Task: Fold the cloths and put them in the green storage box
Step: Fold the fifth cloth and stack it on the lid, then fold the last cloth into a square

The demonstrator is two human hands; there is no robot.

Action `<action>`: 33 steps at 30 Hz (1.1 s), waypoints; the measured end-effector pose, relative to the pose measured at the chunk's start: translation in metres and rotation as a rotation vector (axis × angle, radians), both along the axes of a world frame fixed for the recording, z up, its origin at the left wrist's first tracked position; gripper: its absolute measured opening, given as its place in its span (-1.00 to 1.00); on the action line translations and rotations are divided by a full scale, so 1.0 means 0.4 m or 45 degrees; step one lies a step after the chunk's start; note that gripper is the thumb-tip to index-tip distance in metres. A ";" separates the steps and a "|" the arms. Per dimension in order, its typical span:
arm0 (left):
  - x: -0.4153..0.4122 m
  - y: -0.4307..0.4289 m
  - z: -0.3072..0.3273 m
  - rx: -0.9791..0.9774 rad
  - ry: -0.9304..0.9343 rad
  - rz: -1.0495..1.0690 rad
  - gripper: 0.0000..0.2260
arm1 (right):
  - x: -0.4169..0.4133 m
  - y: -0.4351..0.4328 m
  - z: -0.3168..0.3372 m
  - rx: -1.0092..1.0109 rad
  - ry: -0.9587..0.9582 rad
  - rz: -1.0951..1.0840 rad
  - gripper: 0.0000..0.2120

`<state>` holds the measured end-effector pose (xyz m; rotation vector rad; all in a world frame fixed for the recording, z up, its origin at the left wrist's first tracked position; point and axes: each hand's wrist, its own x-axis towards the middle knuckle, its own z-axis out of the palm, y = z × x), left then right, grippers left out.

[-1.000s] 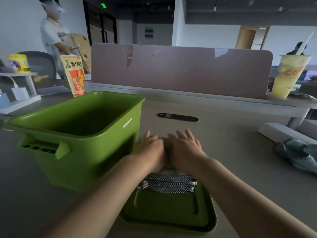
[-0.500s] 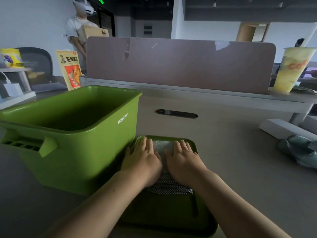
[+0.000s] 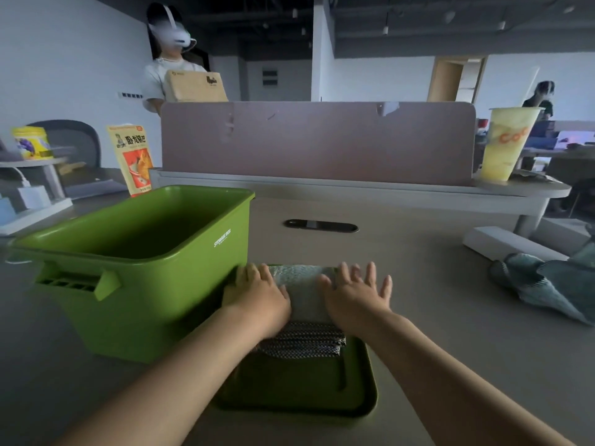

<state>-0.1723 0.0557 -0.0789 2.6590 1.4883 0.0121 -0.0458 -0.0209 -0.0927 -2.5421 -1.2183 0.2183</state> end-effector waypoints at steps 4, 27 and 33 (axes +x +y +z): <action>0.043 -0.055 0.060 0.201 0.019 -0.177 -0.42 | 0.103 -0.112 -0.020 0.069 -0.065 -0.196 -0.44; 0.640 -0.430 -0.097 -0.127 -0.517 -0.655 -0.67 | 0.540 -0.497 -0.068 0.511 -0.218 -0.876 -0.77; 0.643 -0.413 -0.116 -0.145 -0.813 -0.636 -0.87 | 0.532 -0.483 -0.053 1.474 0.319 -0.798 -0.84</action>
